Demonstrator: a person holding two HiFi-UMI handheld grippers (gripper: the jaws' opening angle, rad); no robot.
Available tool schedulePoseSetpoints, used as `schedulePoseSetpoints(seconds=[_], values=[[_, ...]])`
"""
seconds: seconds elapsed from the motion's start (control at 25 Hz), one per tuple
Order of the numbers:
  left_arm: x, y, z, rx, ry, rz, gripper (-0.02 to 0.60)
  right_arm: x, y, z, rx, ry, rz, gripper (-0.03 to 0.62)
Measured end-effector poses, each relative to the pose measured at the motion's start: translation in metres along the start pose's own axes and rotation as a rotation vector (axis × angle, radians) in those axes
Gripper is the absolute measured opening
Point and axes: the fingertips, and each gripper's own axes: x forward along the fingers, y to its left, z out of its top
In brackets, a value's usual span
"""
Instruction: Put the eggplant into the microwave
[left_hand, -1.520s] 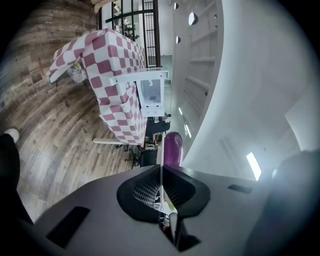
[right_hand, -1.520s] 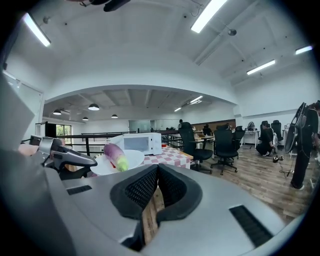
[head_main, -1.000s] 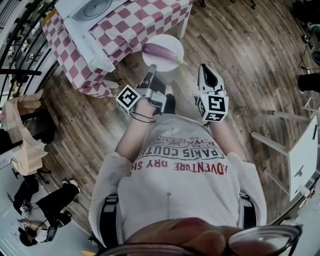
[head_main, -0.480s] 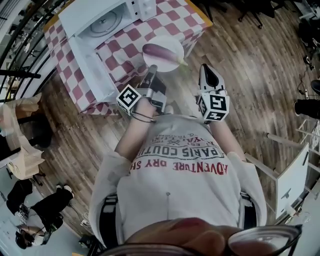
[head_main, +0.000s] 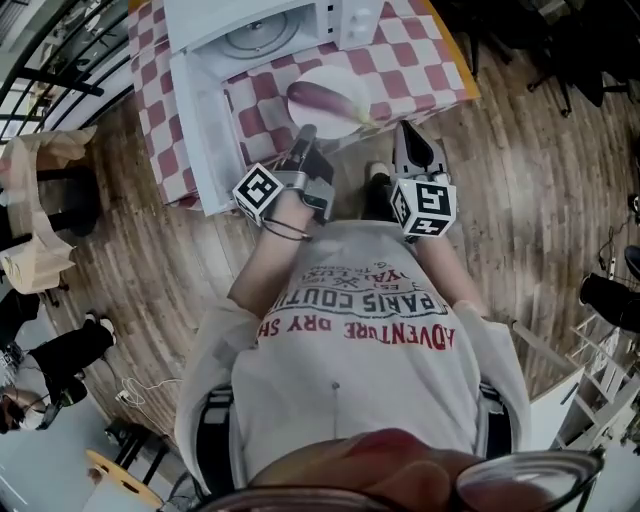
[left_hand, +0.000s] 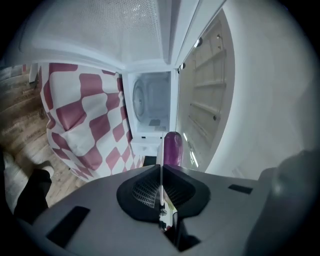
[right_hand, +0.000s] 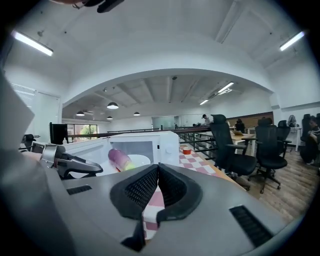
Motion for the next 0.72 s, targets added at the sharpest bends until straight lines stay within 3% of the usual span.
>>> schedulePoseSetpoints(seconds=[0.28,0.72], values=[[0.041,0.006,0.039,-0.012,-0.237,0.021,0.032,0.097,-0.006,0.018,-0.057,0.005,0.251,0.025],[0.082,0.013,0.073,-0.07,-0.562,0.044,0.034,0.201,-0.012,0.027,-0.099,0.071,0.563,0.025]])
